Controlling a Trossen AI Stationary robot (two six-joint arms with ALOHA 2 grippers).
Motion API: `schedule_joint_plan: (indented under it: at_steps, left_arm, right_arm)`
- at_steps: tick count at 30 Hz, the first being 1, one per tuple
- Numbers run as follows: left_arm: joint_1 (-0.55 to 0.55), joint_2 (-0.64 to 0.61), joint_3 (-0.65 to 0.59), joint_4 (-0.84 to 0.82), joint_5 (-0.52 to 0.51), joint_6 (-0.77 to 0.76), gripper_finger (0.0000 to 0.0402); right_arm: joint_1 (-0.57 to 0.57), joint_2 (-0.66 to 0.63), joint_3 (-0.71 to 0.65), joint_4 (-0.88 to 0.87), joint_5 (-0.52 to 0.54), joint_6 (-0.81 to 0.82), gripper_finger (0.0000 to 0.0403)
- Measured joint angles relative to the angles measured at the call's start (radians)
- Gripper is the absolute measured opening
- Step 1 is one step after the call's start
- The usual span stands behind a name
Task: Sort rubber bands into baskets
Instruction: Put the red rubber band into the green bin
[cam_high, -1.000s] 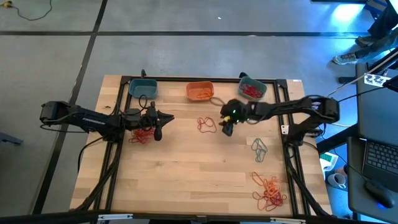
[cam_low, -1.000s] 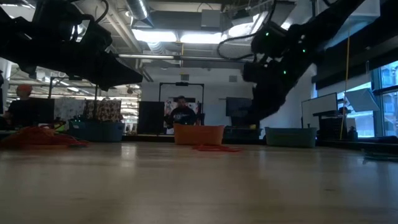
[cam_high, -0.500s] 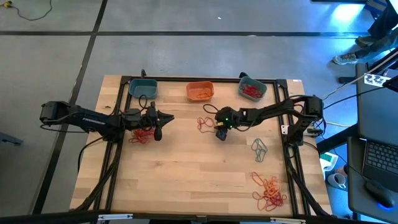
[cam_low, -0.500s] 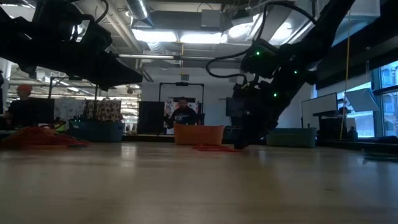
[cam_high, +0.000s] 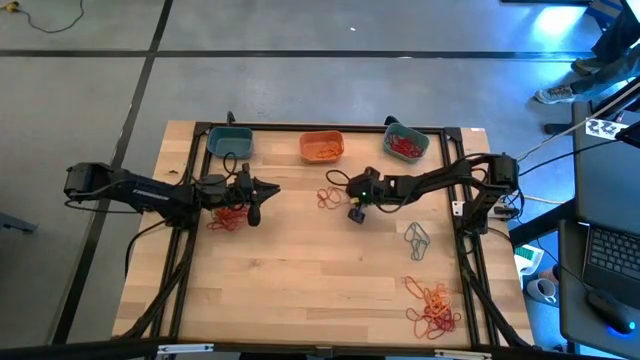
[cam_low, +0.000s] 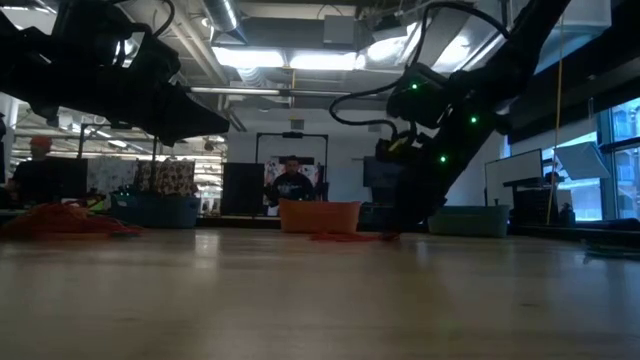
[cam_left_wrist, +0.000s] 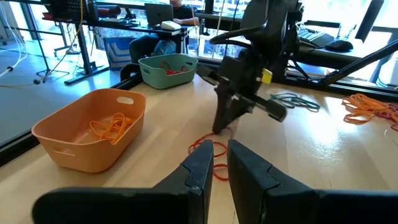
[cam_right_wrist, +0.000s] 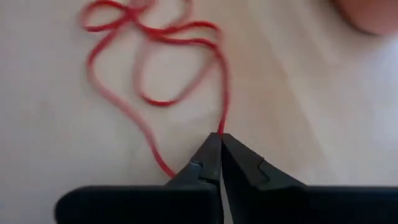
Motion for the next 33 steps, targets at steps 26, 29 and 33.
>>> schedule_joint_plan:
  at_steps: [26, 29, 33]
  left_arm:
    - [0.0, 0.0, 0.0, -0.022, 0.0, -0.005, 0.0045]
    - [0.0, 0.0, 0.0, -0.021, 0.0, -0.005, 0.0045]
    - [0.0, 0.0, 0.0, -0.021, 0.0, -0.005, 0.0045]
  right_arm:
    - [0.056, -0.25, 0.127, -0.41, 0.478, -0.074, 0.0007]
    - [0.056, -0.318, 0.127, -0.452, 0.483, -0.074, 0.0007]
    - [0.056, -0.4, 0.127, -0.484, 0.535, -0.074, 0.0007]
